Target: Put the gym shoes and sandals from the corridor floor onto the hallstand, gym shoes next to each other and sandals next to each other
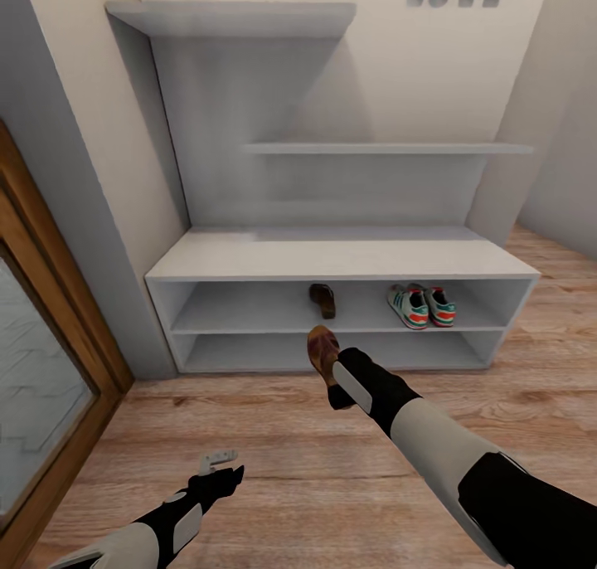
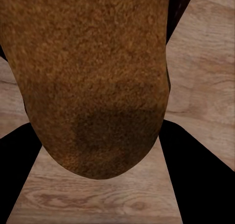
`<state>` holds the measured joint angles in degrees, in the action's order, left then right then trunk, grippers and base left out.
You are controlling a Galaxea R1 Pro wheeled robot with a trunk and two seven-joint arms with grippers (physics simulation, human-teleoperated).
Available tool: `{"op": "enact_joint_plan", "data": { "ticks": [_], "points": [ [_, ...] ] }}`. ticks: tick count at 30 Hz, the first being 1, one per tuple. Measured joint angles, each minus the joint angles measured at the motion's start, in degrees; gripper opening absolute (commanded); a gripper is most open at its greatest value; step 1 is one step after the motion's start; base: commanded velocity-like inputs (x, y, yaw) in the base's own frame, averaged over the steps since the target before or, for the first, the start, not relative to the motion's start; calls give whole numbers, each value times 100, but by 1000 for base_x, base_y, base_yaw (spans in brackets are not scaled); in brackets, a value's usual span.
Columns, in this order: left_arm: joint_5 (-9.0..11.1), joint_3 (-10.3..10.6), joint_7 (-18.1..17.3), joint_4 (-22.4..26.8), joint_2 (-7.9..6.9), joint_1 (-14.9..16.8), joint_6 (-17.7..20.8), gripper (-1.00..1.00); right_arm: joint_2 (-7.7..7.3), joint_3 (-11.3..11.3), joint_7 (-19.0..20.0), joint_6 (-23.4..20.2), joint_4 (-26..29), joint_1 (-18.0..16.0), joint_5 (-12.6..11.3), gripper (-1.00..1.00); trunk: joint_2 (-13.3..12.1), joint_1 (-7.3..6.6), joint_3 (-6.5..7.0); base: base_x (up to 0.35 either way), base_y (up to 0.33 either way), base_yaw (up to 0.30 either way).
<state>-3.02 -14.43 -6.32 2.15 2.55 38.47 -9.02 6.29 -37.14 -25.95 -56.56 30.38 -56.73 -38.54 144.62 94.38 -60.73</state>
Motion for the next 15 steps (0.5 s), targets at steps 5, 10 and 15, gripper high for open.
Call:
{"op": "enact_joint_plan", "data": {
  "ticks": [5, 10, 15],
  "points": [
    [0, 3, 0, -2, 0, 0, 1, 100, -1, 6, -6, 270, -6, 1, 5, -100, 0, 0, 0, 0, 87, 0],
    [0, 5, 0, -7, 5, 0, 0, 100, -6, 17, -7, 328, -9, 1, 2, -100, 0, -1, 0, 78, 33, 0],
    [0, 5, -1, -8, 5, 0, 0, 100, -9, 20, -8, 349, -10, 1, 4, -100, 0, -1, 0, 176, 7, 0]
  ]
}}
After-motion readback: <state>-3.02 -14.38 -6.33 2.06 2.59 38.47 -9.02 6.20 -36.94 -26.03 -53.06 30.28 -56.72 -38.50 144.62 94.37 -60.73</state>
